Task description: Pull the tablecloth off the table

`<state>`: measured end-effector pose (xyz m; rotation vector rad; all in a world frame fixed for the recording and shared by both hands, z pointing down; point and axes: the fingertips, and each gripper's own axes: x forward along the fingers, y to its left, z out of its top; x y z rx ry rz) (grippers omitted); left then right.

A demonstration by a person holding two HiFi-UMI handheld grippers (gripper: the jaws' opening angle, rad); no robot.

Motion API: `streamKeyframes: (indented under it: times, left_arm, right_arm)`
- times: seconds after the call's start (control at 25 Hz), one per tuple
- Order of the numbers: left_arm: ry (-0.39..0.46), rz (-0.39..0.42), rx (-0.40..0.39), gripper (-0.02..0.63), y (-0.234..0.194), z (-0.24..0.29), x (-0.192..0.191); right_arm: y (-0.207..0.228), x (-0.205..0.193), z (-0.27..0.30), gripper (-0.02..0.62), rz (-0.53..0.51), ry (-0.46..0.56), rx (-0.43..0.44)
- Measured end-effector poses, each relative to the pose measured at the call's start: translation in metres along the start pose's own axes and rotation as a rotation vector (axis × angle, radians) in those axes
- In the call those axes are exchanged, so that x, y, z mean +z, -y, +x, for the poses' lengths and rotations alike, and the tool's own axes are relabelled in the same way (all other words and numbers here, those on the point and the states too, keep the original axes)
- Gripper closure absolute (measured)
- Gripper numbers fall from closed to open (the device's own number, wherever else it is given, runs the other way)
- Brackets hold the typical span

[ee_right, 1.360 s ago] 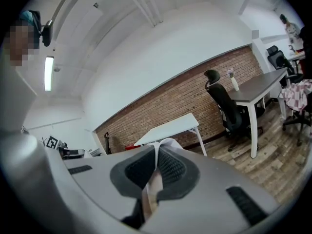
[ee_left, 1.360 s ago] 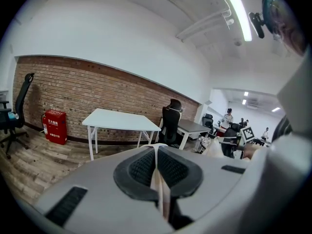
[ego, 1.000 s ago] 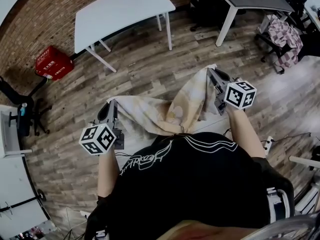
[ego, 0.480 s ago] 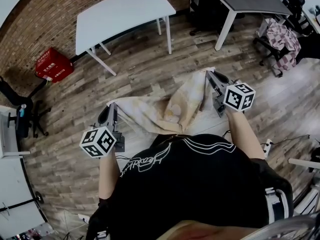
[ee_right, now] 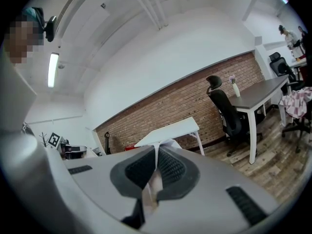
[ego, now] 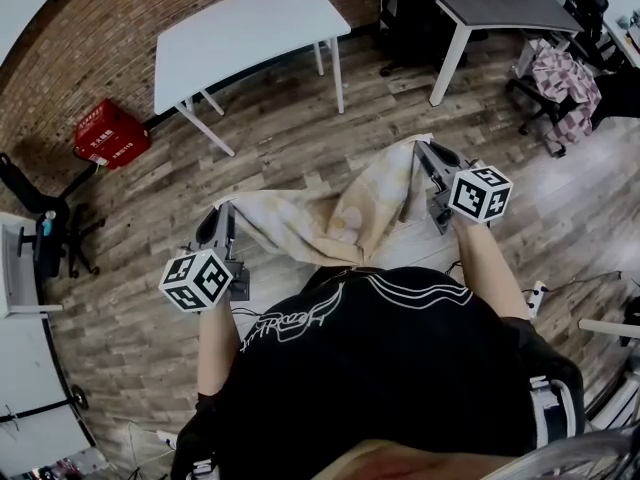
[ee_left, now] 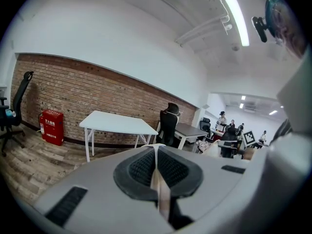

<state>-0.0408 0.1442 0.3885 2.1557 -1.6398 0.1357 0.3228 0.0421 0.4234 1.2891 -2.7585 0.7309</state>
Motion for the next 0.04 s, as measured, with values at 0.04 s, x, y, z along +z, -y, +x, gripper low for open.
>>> streamKeyframes:
  times: [0.04]
  left_arm:
    - [0.001,0.001,-0.001,0.601,0.0011,0.0000,0.0002]
  right_arm:
    - [0.0005,0.0005,-0.0014,0.598,0.000,0.002,-0.001]
